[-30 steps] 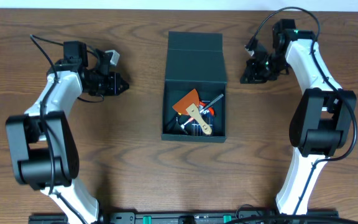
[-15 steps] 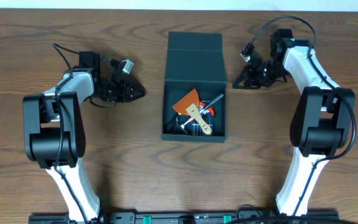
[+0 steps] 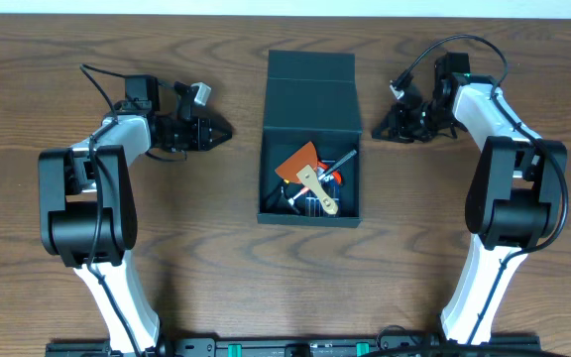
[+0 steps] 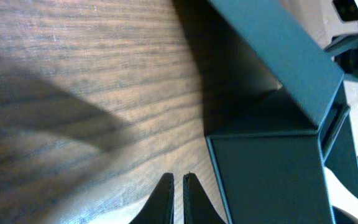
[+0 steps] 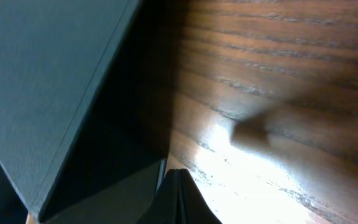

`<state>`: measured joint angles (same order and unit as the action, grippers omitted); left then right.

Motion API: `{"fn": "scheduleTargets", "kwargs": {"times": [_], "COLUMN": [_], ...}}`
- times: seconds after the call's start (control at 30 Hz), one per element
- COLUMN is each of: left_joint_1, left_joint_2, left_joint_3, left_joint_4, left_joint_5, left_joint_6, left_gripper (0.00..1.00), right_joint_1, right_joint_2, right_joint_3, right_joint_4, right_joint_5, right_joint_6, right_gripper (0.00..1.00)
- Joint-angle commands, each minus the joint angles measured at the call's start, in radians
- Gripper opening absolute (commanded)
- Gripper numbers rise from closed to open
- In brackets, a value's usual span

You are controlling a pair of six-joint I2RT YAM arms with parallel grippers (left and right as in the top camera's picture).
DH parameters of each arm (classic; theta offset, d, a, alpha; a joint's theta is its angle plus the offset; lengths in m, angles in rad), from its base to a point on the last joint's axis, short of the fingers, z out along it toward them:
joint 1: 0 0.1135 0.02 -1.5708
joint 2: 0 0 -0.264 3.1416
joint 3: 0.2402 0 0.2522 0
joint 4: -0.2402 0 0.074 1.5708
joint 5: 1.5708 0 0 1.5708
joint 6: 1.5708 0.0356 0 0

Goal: Pack container
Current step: 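Move both grippers to the box lid's left and right edges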

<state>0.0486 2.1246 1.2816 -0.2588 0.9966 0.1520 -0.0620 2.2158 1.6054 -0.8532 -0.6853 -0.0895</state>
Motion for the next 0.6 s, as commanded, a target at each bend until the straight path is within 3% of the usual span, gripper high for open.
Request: {"fn": "scheduleTargets", "kwargs": {"times": [0.0, 0.23, 0.57], "left_joint_1": [-0.004, -0.014, -0.07], "left_joint_2": [0.042, 0.156, 0.193], "left_joint_3": [0.028, 0.136, 0.24], "left_joint_4": [0.019, 0.026, 0.03], "left_joint_5": [0.055, 0.153, 0.151], "left_joint_6": [-0.051, -0.092, -0.113], "left_gripper": [0.06, 0.06, 0.06], "right_joint_1": [-0.01, -0.01, -0.006], "right_joint_2": [0.001, 0.042, 0.135], "right_joint_3": [-0.011, -0.011, -0.011], "right_joint_4": [0.02, 0.061, 0.127], "right_joint_5": [-0.025, -0.034, -0.148], "right_joint_6": [0.082, 0.125, 0.145], "right_gripper": [0.01, 0.01, 0.01]}}
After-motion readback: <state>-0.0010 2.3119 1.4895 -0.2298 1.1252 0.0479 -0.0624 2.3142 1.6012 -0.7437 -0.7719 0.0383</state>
